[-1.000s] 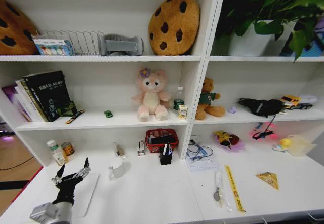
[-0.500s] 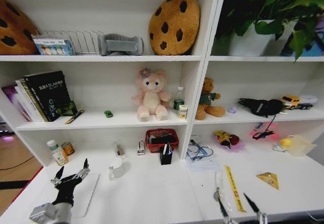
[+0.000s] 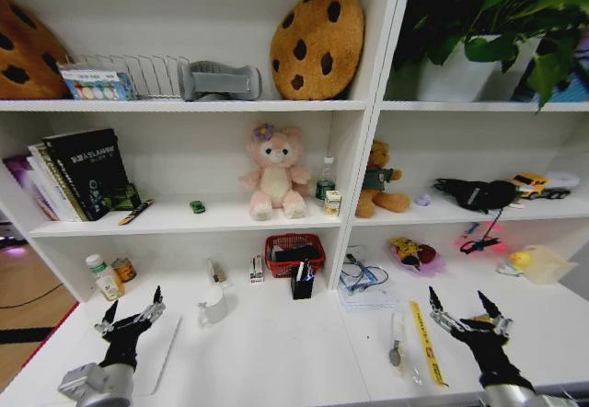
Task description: Organize the objects on the table.
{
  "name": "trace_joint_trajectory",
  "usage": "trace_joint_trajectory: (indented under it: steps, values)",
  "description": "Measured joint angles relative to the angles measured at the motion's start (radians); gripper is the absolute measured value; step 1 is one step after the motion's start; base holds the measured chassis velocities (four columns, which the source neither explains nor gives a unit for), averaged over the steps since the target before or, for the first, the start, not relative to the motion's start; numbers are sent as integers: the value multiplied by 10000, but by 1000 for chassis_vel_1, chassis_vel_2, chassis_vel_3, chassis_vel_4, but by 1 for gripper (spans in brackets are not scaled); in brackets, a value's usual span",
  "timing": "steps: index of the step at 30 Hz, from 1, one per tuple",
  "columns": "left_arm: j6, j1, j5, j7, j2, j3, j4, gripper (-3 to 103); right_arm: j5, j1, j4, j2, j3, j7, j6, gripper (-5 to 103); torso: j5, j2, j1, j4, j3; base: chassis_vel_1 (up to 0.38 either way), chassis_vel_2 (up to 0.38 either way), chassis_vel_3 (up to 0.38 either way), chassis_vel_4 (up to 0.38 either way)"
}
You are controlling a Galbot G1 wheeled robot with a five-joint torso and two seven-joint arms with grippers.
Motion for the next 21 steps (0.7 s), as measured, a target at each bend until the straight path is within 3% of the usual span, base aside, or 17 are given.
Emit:
trace_joint_trajectory:
  steps: [12,21]
  values:
    - [75,11,70,-20,44,60,-51,100,-783,33,-30,13,-502,-65,192,100,-1,0,0,2,-1,0,0,0,0]
    - [63,29,58,-55,-24,8,-66,100,-807,196,-112,6,-656,-128,265,100,-1,-1,3,3,0,18,-19,-11,27]
